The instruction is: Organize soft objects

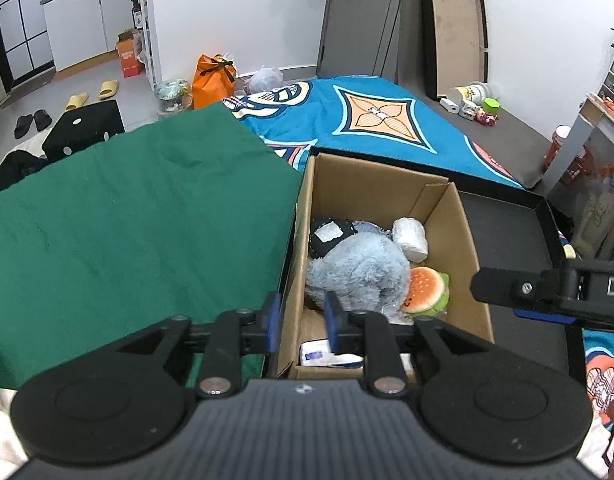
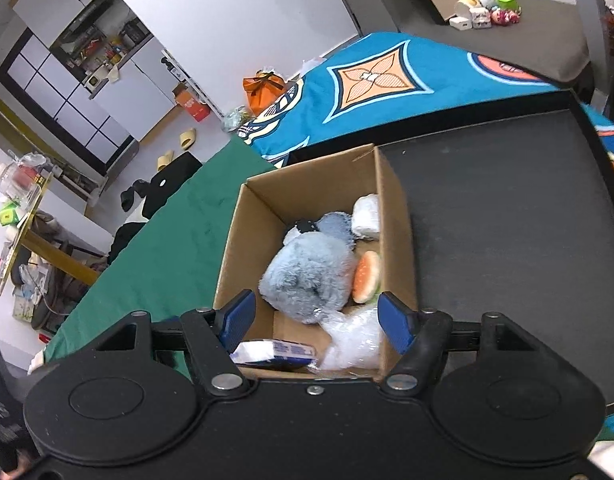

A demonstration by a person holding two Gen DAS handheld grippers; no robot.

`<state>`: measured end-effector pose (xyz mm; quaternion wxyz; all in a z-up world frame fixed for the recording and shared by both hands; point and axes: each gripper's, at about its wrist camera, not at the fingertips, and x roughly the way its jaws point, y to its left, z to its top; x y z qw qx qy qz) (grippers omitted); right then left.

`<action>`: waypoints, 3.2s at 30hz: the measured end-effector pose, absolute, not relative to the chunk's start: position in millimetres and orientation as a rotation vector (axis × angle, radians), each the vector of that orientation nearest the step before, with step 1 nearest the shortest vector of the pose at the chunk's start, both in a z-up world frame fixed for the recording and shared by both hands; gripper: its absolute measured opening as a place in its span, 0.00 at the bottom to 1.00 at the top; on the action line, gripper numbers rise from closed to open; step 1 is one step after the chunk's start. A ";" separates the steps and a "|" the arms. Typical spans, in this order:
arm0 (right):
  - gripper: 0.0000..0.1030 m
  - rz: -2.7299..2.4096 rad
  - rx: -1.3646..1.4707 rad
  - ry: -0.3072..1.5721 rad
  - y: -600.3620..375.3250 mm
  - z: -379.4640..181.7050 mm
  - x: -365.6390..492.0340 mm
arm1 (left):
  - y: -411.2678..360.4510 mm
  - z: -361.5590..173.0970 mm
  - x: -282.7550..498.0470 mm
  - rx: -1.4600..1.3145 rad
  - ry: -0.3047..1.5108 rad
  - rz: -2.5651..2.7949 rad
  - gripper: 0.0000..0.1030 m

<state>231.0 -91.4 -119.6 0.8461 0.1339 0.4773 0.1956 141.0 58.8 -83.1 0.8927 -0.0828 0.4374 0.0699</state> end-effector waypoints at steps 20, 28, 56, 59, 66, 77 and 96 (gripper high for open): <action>1.00 0.461 0.229 0.897 -143.4 -38.3 197.9 | 27.2 13.1 93.3 -0.048 0.834 0.061 0.81; 1.00 0.475 0.203 0.873 -160.9 -17.6 176.2 | 16.4 37.8 69.9 -0.059 0.817 0.037 0.95; 1.00 0.525 0.178 0.733 -197.1 43.4 104.1 | -11.2 91.1 -2.6 -0.062 0.687 0.047 0.97; 1.00 0.518 0.175 0.730 -195.1 46.7 99.7 | -14.3 93.2 -9.3 -0.064 0.677 0.045 0.97; 1.00 0.515 0.139 0.726 -189.4 50.7 85.8 | -20.8 94.1 -21.5 -0.066 0.668 0.039 0.97; 1.00 0.501 0.120 0.685 -191.4 55.6 63.7 | -34.8 96.7 -39.3 -0.020 0.645 0.046 0.97; 1.00 0.508 0.093 0.704 -184.7 56.6 48.8 | -32.3 100.0 -56.7 -0.061 0.626 0.046 0.97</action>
